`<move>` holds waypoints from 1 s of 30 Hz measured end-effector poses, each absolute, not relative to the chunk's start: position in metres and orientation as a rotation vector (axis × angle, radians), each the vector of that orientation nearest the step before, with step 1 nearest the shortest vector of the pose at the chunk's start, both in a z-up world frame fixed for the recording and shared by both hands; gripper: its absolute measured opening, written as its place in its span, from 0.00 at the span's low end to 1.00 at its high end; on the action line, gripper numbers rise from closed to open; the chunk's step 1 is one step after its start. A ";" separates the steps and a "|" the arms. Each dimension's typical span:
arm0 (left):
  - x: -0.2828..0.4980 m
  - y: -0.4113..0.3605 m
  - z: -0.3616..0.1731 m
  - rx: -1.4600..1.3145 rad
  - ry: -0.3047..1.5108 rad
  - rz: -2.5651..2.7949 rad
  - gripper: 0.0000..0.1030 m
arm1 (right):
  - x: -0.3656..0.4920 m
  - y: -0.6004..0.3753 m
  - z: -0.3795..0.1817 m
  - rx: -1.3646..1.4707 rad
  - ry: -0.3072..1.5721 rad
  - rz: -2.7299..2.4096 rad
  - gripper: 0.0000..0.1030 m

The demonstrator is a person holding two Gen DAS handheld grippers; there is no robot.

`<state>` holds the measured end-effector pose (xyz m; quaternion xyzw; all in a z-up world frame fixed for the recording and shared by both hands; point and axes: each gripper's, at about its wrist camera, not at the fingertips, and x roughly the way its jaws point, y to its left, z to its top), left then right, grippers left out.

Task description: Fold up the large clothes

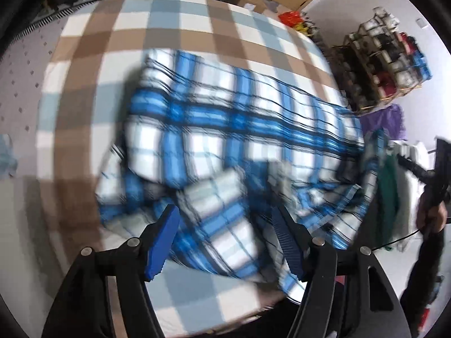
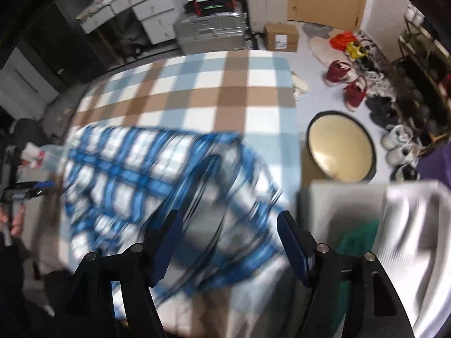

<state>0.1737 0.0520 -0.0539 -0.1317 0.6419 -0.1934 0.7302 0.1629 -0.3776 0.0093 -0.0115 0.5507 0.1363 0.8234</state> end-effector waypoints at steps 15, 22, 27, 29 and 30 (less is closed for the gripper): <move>0.165 -0.041 -0.035 0.501 1.083 -0.645 0.62 | 0.035 -0.367 -0.017 0.051 0.978 0.399 0.68; 0.177 -0.076 -0.059 0.781 1.144 -0.885 0.62 | 0.011 -0.334 -0.034 0.153 0.924 0.604 0.68; 0.193 -0.071 -0.075 0.841 1.262 -0.996 0.62 | 0.003 -0.324 -0.041 0.190 0.908 0.694 0.68; 0.191 -0.069 -0.078 0.953 1.228 -1.001 0.62 | 0.000 -0.326 -0.042 0.185 0.897 0.707 0.68; 0.190 -0.068 -0.078 0.995 1.205 -1.008 0.62 | 0.001 -0.328 -0.044 0.188 0.900 0.709 0.68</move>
